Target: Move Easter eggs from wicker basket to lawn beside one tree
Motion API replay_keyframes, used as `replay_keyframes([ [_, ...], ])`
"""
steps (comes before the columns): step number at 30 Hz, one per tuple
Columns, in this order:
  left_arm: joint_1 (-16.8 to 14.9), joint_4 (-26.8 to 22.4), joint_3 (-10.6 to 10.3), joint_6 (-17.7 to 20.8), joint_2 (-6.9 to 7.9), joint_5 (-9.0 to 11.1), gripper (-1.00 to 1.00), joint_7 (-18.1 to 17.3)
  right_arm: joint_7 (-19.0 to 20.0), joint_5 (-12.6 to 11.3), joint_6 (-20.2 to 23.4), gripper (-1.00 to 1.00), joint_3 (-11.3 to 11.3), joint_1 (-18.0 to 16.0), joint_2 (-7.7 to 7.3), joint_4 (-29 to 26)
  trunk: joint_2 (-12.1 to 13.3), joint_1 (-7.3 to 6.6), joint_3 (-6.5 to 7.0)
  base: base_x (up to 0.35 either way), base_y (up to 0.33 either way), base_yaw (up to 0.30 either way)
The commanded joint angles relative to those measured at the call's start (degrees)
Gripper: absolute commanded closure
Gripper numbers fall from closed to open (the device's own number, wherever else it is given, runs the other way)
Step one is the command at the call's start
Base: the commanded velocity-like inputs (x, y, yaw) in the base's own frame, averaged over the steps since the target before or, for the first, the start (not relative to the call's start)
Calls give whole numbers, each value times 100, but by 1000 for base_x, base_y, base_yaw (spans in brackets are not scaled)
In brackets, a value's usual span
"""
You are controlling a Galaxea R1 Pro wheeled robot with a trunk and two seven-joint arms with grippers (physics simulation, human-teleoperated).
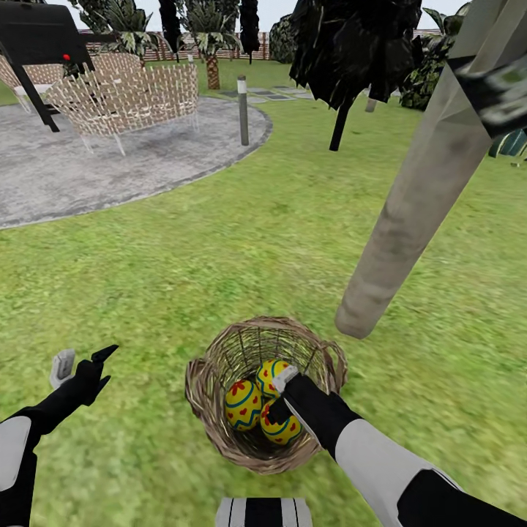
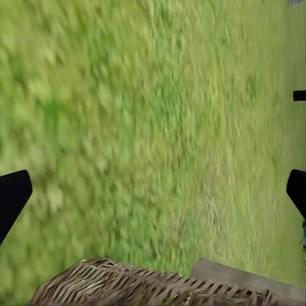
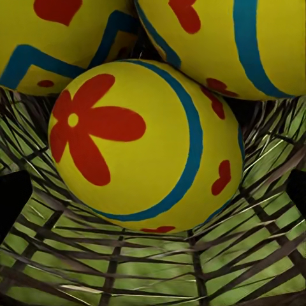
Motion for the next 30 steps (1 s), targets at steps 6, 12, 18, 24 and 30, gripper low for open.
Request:
replay_keyframes([
  [6,0,0,-2,0,0,0,-100,0,2,0,27,-100,2,-1,0,0,-5,10,-89,0,0,0],
  [12,0,0,-2,0,0,0,-100,0,2,0,34,-100,2,-1,0,0,-13,26,-222,0,0,0],
  [18,0,0,-2,0,0,0,-100,0,-14,0,13,-100,-7,31,0,-217,-21,41,-354,0,0,0],
  [24,0,0,-2,0,0,0,-100,0,-39,3,4,-100,-6,34,0,-229,-25,49,-421,0,0,0],
  [30,0,1,-2,0,0,0,-100,0,-64,8,-12,-100,-7,49,0,-237,-25,49,-421,0,0,0],
])
